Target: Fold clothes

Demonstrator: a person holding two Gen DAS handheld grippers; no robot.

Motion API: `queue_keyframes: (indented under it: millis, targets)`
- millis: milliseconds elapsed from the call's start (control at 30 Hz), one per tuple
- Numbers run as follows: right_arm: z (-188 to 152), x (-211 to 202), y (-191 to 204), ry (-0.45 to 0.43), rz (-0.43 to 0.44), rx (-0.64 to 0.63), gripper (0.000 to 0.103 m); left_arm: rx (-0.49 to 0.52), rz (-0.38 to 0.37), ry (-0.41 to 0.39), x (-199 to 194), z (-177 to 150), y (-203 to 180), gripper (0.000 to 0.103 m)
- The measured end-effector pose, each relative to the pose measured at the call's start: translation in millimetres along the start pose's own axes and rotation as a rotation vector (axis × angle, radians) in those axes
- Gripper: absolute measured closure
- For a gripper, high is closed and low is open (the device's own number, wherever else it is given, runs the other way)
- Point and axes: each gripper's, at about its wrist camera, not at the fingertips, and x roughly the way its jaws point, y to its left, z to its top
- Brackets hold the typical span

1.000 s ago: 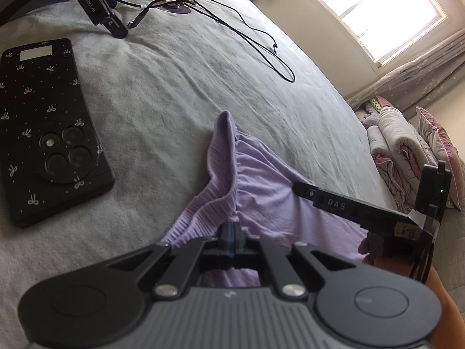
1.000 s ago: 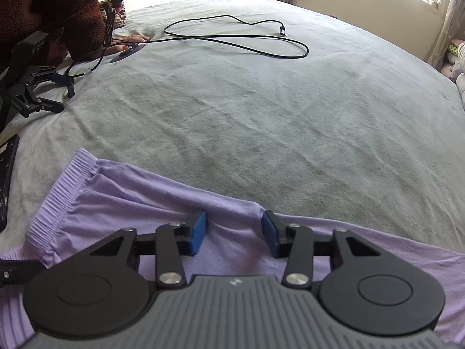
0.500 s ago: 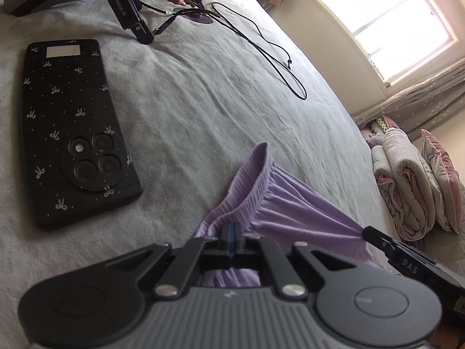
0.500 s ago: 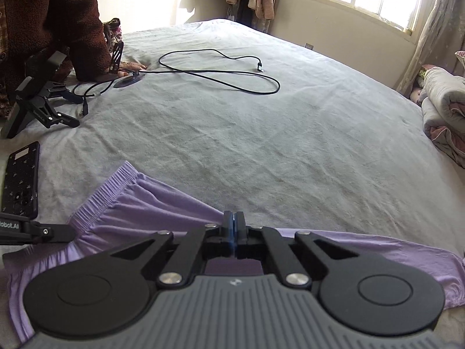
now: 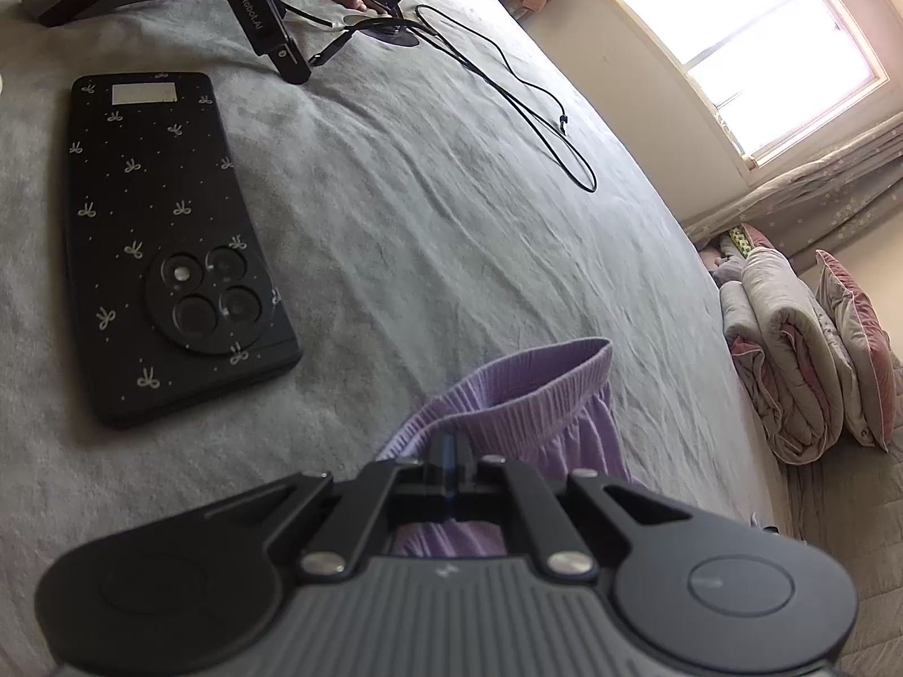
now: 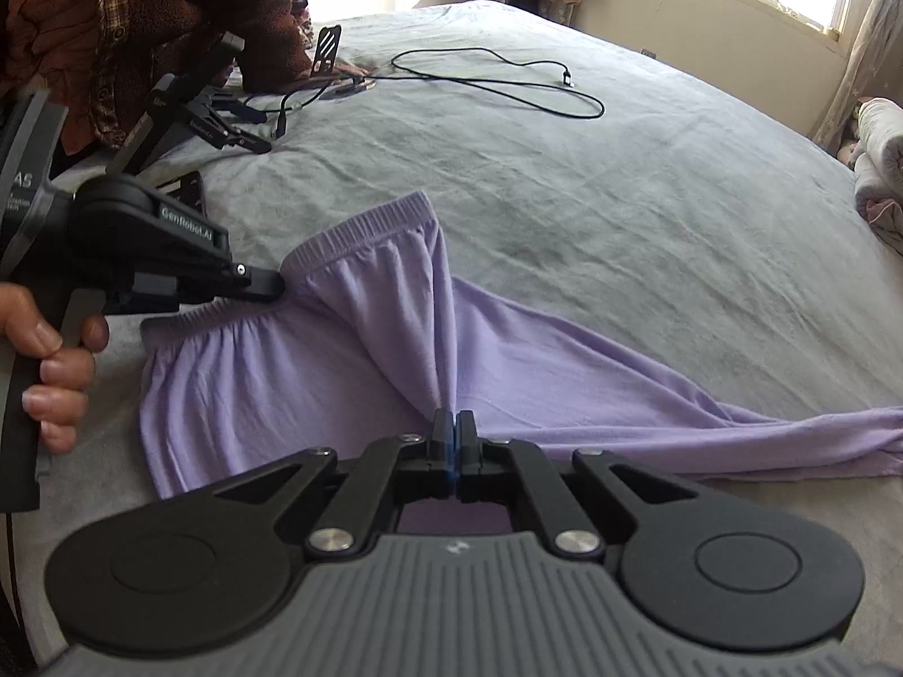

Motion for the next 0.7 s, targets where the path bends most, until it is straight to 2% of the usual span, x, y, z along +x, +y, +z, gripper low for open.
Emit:
queue_keyframes:
  millis: [133, 200, 267, 367, 533, 700]
  targets:
    - [-9, 8, 1, 0.037, 0.05, 0.024, 0.101, -0.008, -0.01, 0.01, 0, 1, 3, 0.103]
    - [-5, 5, 1, 0.008, 0.072, 0.032, 0.089, -0.019, -0.017, 0.017, -1, 1, 4, 0.103]
    - [4, 6, 1, -0.018, 0.079, 0.036, 0.086, -0.029, -0.022, 0.023, -1, 2, 6, 0.103]
    - [16, 12, 0, -0.053, 0.083, 0.048, 0.054, -0.044, -0.031, 0.031, -1, 3, 7, 0.103]
    - [35, 34, -5, -0.086, 0.084, 0.08, 0.053, -0.056, -0.042, 0.039, -2, 5, 10, 0.103]
    - [50, 62, -17, -0.088, 0.12, 0.158, 0.053, -0.08, -0.053, 0.043, -3, 8, 15, 0.103]
